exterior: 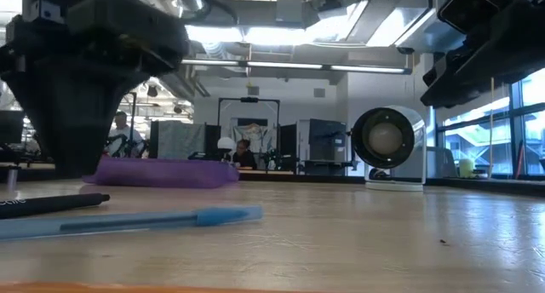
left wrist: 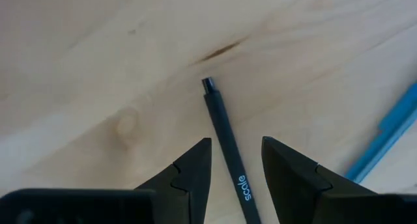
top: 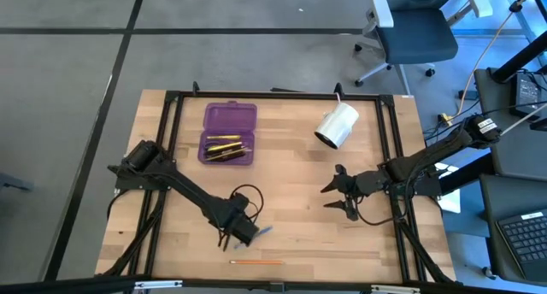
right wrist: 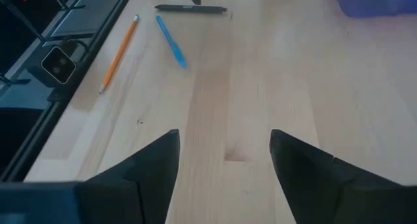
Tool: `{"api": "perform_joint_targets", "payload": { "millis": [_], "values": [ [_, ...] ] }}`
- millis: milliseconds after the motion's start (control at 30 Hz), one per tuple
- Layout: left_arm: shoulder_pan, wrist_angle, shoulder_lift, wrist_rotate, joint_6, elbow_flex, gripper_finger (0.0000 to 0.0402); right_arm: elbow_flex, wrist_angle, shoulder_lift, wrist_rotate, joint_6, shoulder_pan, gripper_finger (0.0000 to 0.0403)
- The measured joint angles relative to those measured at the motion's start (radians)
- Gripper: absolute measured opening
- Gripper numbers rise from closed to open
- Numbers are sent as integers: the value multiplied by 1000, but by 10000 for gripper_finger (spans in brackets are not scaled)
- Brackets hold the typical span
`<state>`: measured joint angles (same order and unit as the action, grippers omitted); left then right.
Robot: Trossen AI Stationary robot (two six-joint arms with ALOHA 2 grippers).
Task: Pick & place school supplies into a supply box
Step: Put the black pen into the purple box organizer
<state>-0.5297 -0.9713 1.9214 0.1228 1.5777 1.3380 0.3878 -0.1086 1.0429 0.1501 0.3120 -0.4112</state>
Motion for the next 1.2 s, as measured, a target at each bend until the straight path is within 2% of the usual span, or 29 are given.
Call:
{"api": "perform_joint_targets", "payload": {
  "millis": [433, 1000, 1200],
  "values": [
    [1, 7, 59, -75, 33, 0, 120, 0, 1, 1, -59, 1, 0, 242],
    [6, 37, 85, -108, 31, -2, 61, 1, -1, 1, -75, 0, -22, 242],
    [9, 36, 75, -116, -58, -5, 33, 1, -2, 1, -75, -3, -32, 242]
  ]
}}
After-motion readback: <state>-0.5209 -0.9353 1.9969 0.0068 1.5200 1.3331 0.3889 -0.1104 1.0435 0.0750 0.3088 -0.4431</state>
